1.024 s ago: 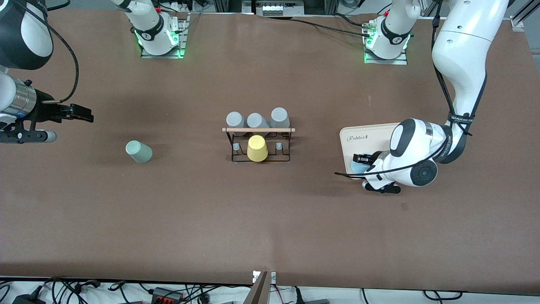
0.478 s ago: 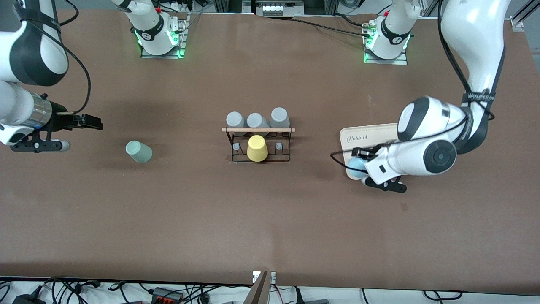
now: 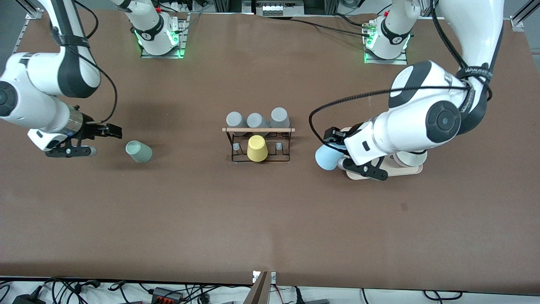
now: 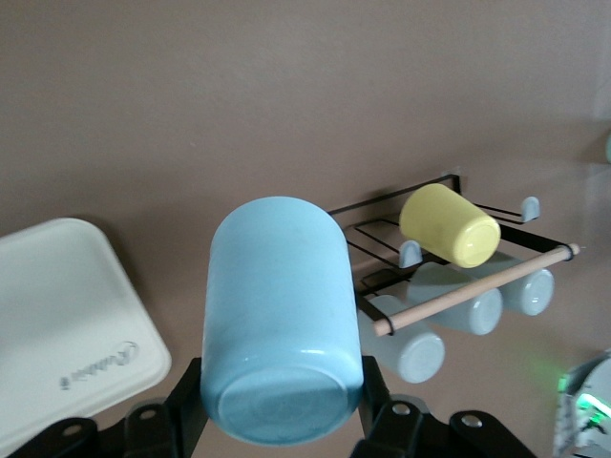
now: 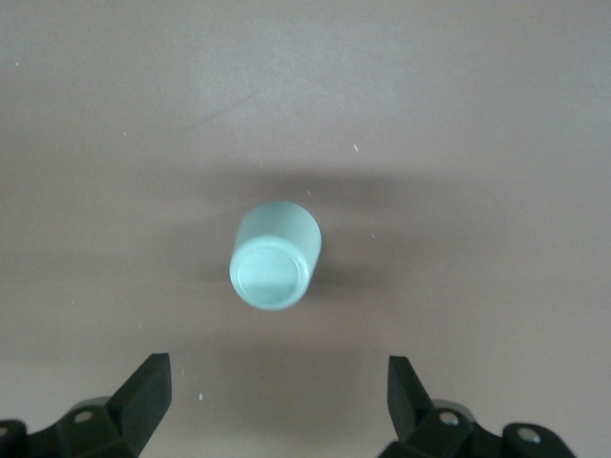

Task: Hang scattered cups on rack with three cups
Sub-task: 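Carry the blue cup to the rack while the right gripper grasps the pale cup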

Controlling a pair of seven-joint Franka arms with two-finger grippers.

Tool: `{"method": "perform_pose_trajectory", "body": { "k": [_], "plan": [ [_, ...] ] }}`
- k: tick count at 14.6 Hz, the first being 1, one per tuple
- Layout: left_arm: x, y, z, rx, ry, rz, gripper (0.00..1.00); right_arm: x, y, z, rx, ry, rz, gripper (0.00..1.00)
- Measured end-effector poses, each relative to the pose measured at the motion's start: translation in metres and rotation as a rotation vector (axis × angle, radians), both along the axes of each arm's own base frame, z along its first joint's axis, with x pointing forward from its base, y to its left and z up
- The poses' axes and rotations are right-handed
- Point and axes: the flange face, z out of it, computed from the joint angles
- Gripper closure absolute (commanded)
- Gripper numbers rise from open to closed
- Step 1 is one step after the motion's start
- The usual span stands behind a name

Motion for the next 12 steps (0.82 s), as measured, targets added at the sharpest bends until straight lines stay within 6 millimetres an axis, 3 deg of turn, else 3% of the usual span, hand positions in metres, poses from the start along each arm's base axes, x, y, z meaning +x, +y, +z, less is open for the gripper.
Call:
{"method": "perform_pose_trajectory", "body": {
  "k": [2, 6, 12],
  "plan": [
    [0.000, -0.022, -0.017, -0.010, 0.033, 0.050, 0.85, 0.000, 0.008, -0.023, -0.002, -0.025, -0.008, 0.00],
    [-0.014, -0.086, -0.046, -0.016, 0.045, 0.103, 0.86, 0.004, 0.022, -0.058, -0.003, -0.028, -0.004, 0.00],
    [-0.017, -0.093, -0.054, -0.012, 0.058, 0.103, 0.85, 0.001, 0.017, -0.100, -0.005, 0.016, -0.019, 0.00]
  ]
}}
